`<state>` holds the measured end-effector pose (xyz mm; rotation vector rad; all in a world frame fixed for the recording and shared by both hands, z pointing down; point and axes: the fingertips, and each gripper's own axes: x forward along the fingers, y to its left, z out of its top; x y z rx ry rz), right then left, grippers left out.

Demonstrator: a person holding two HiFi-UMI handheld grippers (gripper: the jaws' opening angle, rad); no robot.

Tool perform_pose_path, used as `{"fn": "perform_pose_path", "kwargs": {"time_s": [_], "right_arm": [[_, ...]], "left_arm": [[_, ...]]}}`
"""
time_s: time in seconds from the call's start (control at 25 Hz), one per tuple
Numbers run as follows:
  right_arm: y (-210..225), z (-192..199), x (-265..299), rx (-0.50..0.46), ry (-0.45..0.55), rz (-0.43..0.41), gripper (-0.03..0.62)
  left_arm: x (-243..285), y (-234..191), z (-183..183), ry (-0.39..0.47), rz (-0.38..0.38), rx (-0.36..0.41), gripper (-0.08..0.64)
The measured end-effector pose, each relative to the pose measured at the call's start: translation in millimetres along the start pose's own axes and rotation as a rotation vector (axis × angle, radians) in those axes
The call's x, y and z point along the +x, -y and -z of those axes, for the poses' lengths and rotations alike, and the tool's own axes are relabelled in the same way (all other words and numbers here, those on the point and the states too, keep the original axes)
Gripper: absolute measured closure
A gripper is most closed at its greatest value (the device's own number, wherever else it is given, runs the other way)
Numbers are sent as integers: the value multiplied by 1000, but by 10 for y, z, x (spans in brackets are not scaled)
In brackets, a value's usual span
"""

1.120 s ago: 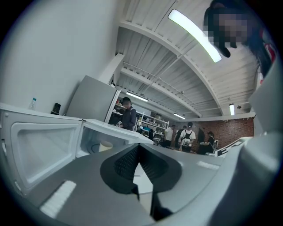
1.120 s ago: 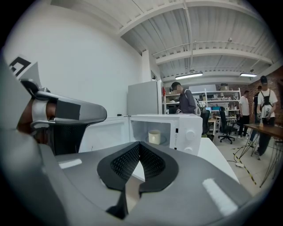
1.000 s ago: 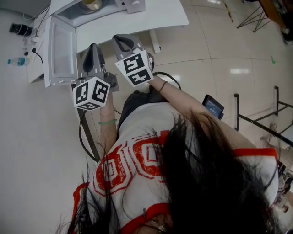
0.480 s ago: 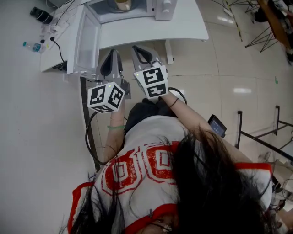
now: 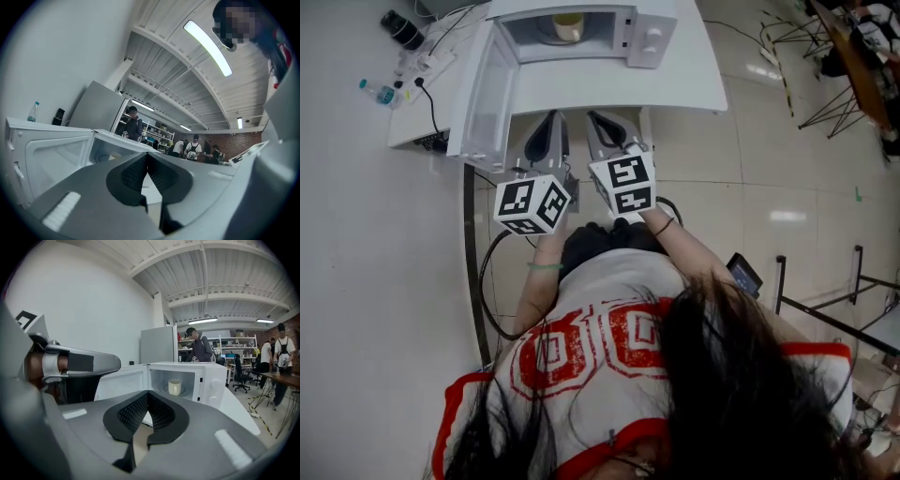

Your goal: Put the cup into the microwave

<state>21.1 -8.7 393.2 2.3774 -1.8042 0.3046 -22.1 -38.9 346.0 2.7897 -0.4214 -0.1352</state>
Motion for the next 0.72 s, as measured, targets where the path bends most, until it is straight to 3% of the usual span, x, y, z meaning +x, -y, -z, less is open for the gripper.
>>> {"fn": "perform_pose_path", "kwargs": {"time_s": [0.72], "right_arm": [[154,-8,-110,30,18,-10,591]], "left_arm": [[35,280,159,-46,19,28,561]]}}
